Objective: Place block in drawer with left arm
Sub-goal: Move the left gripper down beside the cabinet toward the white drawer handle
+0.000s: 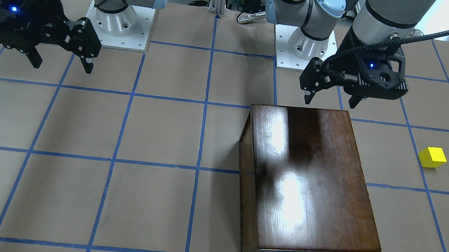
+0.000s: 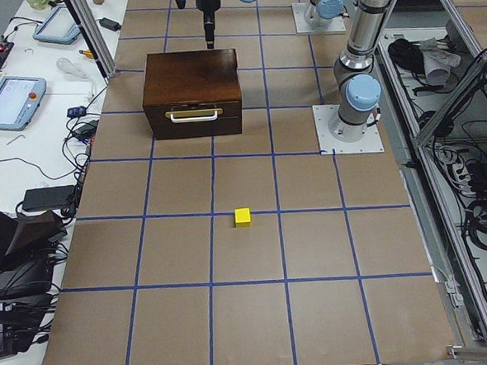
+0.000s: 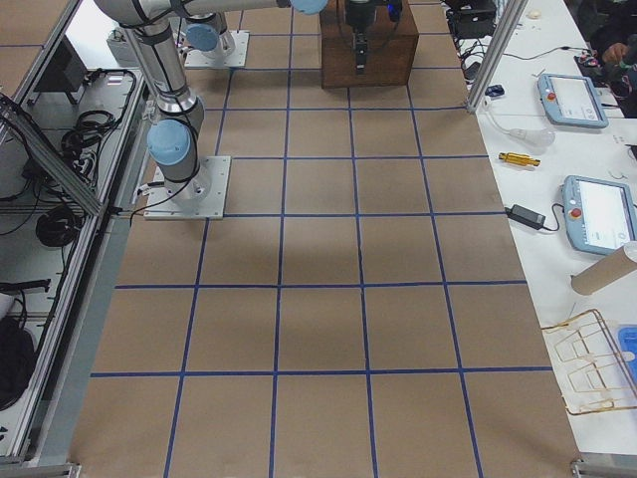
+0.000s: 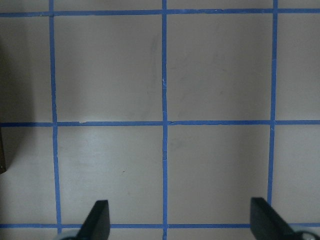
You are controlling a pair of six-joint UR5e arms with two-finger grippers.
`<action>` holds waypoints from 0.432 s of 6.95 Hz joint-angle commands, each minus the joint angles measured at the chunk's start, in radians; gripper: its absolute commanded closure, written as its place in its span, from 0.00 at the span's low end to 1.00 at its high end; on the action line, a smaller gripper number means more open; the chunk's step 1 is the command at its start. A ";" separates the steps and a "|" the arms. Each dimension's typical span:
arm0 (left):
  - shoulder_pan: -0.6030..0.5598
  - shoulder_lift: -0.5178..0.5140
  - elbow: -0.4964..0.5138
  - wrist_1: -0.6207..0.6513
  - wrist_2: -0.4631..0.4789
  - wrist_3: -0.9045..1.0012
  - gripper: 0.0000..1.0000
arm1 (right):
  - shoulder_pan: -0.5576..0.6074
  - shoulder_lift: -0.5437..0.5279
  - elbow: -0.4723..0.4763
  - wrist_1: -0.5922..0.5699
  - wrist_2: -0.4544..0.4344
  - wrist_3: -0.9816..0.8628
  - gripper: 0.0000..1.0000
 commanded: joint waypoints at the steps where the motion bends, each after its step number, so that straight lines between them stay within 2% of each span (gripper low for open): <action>1: 0.012 0.001 -0.002 -0.013 0.000 0.002 0.00 | -0.001 0.001 0.000 0.000 0.001 0.000 0.00; 2: 0.053 -0.014 0.014 -0.011 -0.008 0.002 0.00 | 0.000 0.001 0.000 0.000 -0.001 0.000 0.00; 3: 0.143 -0.046 0.042 -0.013 -0.041 0.023 0.00 | 0.000 0.001 0.000 0.000 0.001 0.000 0.00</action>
